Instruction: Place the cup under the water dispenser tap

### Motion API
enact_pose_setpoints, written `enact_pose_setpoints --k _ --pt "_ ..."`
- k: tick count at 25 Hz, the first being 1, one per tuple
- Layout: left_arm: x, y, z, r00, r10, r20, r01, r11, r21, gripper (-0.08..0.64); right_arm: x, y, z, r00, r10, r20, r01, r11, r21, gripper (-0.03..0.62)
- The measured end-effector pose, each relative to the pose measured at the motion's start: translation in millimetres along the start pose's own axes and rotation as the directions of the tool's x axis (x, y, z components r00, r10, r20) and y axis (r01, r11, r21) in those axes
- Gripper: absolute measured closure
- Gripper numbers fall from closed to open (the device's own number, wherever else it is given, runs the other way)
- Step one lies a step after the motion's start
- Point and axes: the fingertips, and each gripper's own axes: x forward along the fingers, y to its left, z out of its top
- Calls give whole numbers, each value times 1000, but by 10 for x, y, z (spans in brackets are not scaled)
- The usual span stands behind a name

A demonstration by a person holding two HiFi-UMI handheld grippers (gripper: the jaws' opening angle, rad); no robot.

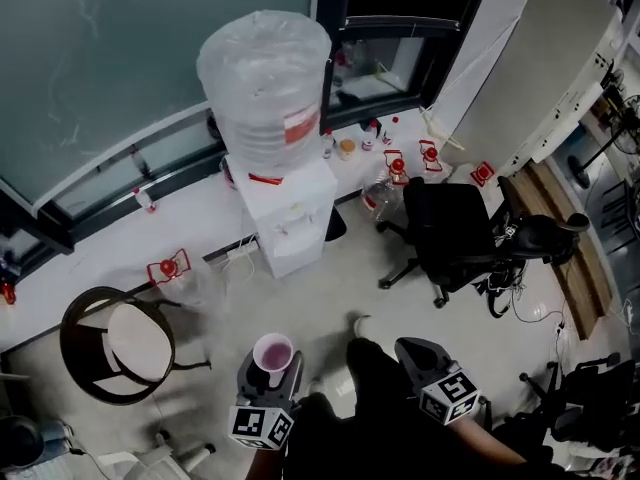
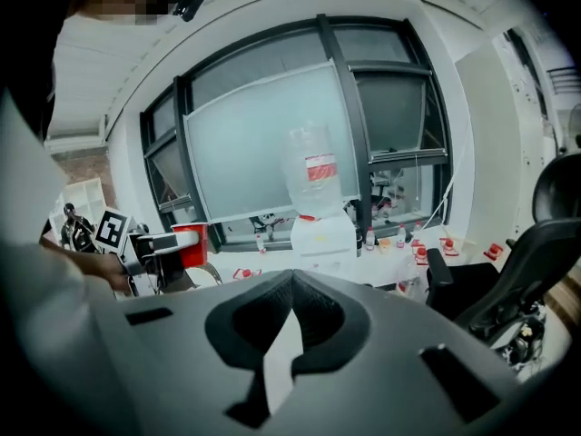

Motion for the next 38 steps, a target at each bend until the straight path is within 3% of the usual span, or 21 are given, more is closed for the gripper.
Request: enact_pose_setpoints --k 5,9,14,21,30,38 --pt "242 158 7 992 123 9 -123 992 -15 262 419 -208 232 993 119 -2 -119 991 -64 594" --pt "658 128 75 982 186 26 -185 982 -30 262 814 -693 529 983 181 20 -180 983 -45 594" --pt "1170 -45 201 968 246 57 -241 967 -86 262 1193 -1139 925 958 286 15 -283 953 -107 595" --pt "1702 -174 251 937 339 81 -333 939 -86 262 1561 -1654 1272 922 388 -14 -386 910 -151 595" --pt "2036 -85 182 922 381 68 -375 923 -83 262 1972 -2018 1314 910 413 -39 -414 897 -155 595" --pt "2288 519 -10 930 364 55 -359 929 -86 262 2353 -1705 1144 903 422 -78 -429 884 -186 595"
